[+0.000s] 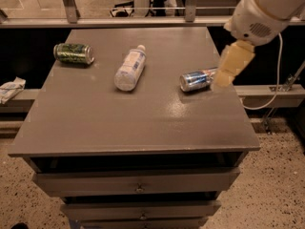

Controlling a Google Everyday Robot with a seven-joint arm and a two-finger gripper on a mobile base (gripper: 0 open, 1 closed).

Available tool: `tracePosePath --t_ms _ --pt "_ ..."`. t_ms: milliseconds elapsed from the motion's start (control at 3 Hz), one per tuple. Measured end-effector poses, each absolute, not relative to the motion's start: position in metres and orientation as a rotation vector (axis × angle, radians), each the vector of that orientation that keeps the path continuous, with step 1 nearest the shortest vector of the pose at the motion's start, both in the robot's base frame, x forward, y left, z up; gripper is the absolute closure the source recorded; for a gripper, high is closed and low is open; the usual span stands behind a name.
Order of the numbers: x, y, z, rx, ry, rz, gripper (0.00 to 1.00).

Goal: Place blue plastic bottle upright

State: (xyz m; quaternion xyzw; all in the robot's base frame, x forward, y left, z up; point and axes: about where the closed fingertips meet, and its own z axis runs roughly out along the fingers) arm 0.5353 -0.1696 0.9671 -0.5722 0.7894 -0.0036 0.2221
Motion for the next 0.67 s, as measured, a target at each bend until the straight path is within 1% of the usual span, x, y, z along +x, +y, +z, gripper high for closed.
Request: tracePosePath --t_ms 333,667 --pt "0.602 -0.141 0.952 -1.421 2.249 0.066 0.0" --pt "0.645 -0.116 0.938 -1.294 2.306 0.132 0.0"
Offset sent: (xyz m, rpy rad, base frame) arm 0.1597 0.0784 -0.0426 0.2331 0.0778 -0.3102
